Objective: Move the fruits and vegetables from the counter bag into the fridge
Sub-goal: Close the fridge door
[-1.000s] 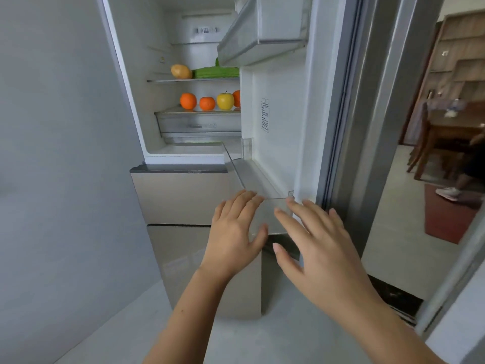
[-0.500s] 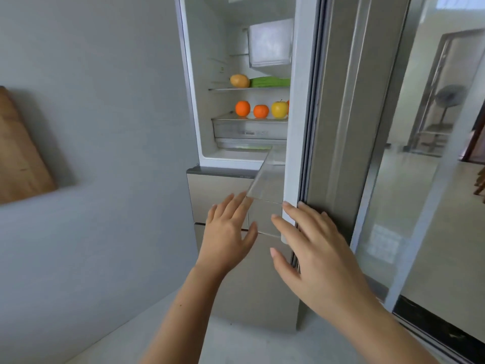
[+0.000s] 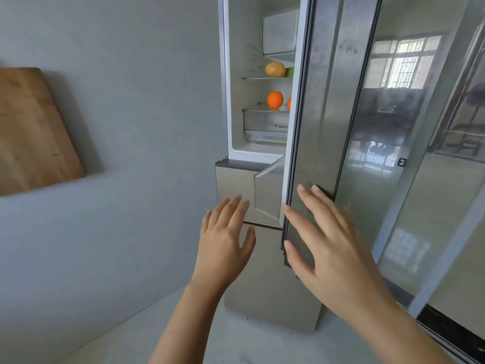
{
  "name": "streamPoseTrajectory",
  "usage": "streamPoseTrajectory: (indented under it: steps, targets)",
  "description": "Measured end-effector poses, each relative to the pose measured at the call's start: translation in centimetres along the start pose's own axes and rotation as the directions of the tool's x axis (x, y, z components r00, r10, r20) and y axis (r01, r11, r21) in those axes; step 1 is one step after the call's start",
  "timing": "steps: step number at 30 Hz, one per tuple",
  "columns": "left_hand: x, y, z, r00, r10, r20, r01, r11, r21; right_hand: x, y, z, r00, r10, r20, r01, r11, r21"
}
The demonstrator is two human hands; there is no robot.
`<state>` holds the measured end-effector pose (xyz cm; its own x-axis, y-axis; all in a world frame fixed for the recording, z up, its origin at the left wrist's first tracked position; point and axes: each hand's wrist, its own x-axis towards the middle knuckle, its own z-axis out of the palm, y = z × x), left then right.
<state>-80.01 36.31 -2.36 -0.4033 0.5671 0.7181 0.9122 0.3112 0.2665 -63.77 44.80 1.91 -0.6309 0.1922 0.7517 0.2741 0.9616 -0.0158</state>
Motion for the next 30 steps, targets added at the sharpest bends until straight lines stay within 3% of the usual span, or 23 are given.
streamPoseTrajectory:
  steps: [15, 23, 30]
  targets:
    - [1.3, -12.2, -2.2, 0.998, 0.062, -0.008, -0.061, 0.997, 0.036, 8.8, -5.2, 11.0, 0.996, -0.019, 0.086, 0.027, 0.996, -0.09]
    - [4.1, -17.6, 0.1, 1.0, 0.001, -0.004, -0.001, 0.999, 0.036, 12.8, -4.5, 17.6, 0.975, -0.145, 0.166, 0.155, 0.987, -0.047]
    - [8.9, -23.4, 3.5, 0.999, -0.037, -0.011, 0.038, 0.995, 0.093, 17.5, -3.0, 24.3, 0.96, -0.256, 0.115, 0.25, 0.966, 0.062]
